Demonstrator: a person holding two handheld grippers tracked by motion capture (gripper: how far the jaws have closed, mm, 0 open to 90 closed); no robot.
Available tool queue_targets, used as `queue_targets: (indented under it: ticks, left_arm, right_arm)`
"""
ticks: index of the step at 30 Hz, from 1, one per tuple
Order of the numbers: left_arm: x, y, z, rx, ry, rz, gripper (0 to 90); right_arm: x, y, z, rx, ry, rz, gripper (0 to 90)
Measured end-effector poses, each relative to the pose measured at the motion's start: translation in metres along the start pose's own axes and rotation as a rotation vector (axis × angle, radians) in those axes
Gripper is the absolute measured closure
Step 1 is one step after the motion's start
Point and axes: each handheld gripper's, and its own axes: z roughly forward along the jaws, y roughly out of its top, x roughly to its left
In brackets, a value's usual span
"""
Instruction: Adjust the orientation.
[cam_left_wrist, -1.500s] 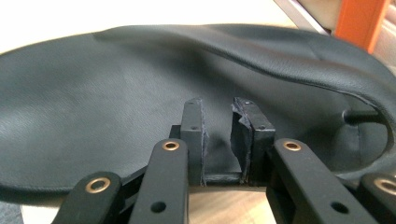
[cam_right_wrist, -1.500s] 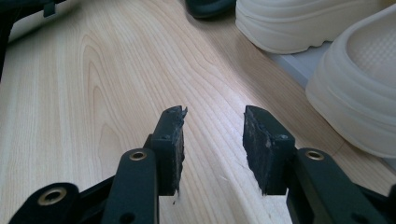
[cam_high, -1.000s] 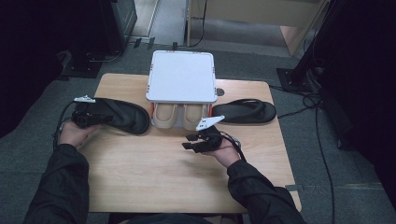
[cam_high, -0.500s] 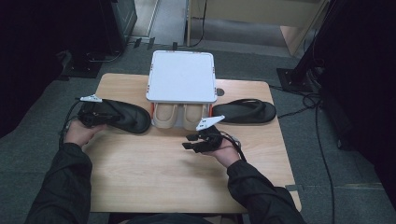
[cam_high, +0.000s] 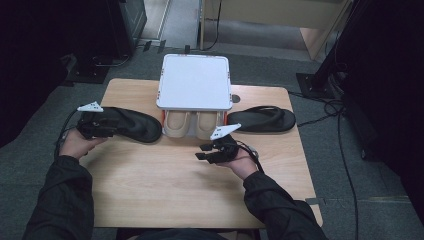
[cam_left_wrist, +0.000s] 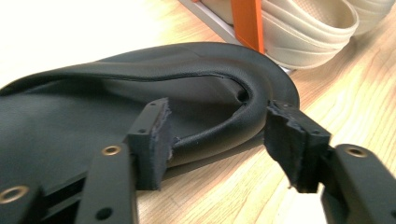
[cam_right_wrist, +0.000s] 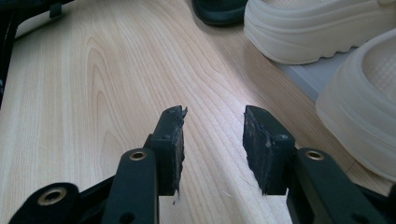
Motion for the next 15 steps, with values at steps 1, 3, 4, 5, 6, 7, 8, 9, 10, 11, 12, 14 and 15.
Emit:
queue_targets:
  ticks: [1,3,4,5,6,7,8,9,10,11,12,14,15]
  left_arm:
    - [0.001,-0.001,0.004,-0.006,-0.01,0.001,35.8]
    - [0.001,-0.002,0.008,-0.001,-0.027,0.025,32.0]
    - [0.001,-0.002,0.008,-0.001,-0.027,0.025,30.4]
    - [0.0,-0.001,0.011,0.008,-0.034,0.043,29.3]
    - [0.0,-0.001,0.011,0.008,-0.034,0.043,29.0]
    - [-0.001,-0.001,0.013,0.01,-0.036,0.046,29.0]
    - [-0.002,0.0,0.017,0.016,-0.039,0.047,29.1]
    - [-0.002,0.001,0.019,0.023,-0.041,0.055,29.4]
    - [-0.002,0.001,0.019,0.023,-0.041,0.055,29.8]
    - [-0.003,0.001,0.022,0.036,-0.038,0.065,29.8]
    - [-0.004,0.002,0.026,0.053,-0.037,0.074,30.3]
    - [-0.006,0.003,0.031,0.091,-0.032,0.097,32.6]
    - [-0.007,0.004,0.034,0.099,-0.04,0.105,35.2]
  right_arm:
    - [0.0,0.0,0.0,0.001,-0.001,0.0,58.9]
    - [0.0,0.0,0.0,0.004,-0.001,0.003,58.8]
    - [0.0,0.0,0.0,0.004,-0.001,0.003,58.8]
    - [0.0,-0.001,0.0,0.005,-0.002,0.007,58.8]
    - [0.0,-0.001,0.0,0.005,-0.002,0.007,58.8]
    - [0.0,-0.001,0.0,0.006,-0.001,0.009,58.8]
    - [0.001,-0.002,0.0,0.007,-0.002,0.011,58.8]
    - [0.0,-0.002,0.0,0.008,-0.003,0.009,58.8]
    - [0.0,-0.002,0.0,0.008,-0.003,0.009,58.8]
    - [0.0,-0.002,0.0,0.009,-0.004,0.011,58.8]
    - [0.001,-0.003,-0.001,0.009,-0.005,0.013,58.8]
    - [0.001,-0.003,-0.002,0.009,-0.007,0.014,58.8]
    - [0.001,-0.004,-0.002,0.007,-0.01,0.014,58.8]
